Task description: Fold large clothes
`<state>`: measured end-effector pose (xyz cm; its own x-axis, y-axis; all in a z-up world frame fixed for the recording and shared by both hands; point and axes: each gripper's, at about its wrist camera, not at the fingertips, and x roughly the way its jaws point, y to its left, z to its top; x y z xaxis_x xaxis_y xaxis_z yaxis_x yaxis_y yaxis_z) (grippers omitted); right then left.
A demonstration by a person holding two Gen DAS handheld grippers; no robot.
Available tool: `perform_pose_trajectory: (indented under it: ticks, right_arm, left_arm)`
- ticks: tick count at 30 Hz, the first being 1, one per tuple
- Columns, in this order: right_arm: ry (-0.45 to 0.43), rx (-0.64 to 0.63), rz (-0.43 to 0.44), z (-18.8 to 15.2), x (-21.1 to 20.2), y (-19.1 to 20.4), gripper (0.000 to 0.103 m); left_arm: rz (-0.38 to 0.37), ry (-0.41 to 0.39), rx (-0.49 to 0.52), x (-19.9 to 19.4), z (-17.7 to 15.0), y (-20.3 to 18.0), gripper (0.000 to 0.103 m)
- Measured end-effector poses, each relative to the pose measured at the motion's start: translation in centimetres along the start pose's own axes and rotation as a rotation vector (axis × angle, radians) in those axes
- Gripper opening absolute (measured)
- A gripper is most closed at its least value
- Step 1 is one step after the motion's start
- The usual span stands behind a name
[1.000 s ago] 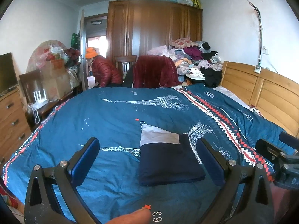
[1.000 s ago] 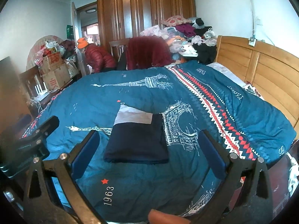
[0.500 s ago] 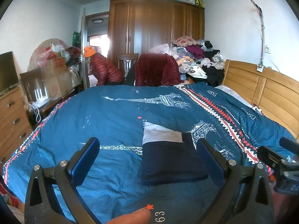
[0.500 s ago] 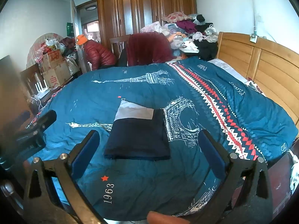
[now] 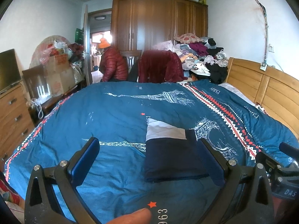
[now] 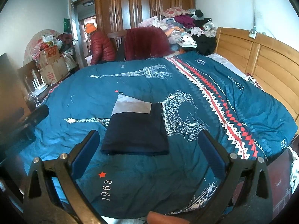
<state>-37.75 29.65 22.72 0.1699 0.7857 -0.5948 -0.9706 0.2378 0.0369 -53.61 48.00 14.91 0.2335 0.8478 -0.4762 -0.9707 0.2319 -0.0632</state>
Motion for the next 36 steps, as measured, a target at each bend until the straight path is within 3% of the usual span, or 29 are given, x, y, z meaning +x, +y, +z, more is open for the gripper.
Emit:
perform_pose_trajectory:
  ticks: [36]
  right_arm:
    - [0.007, 0.004, 0.002, -0.24, 0.18, -0.32, 0.103]
  left_arm:
    - [0.017, -0.005, 0.025, 0.13, -0.56, -0.46, 0.103]
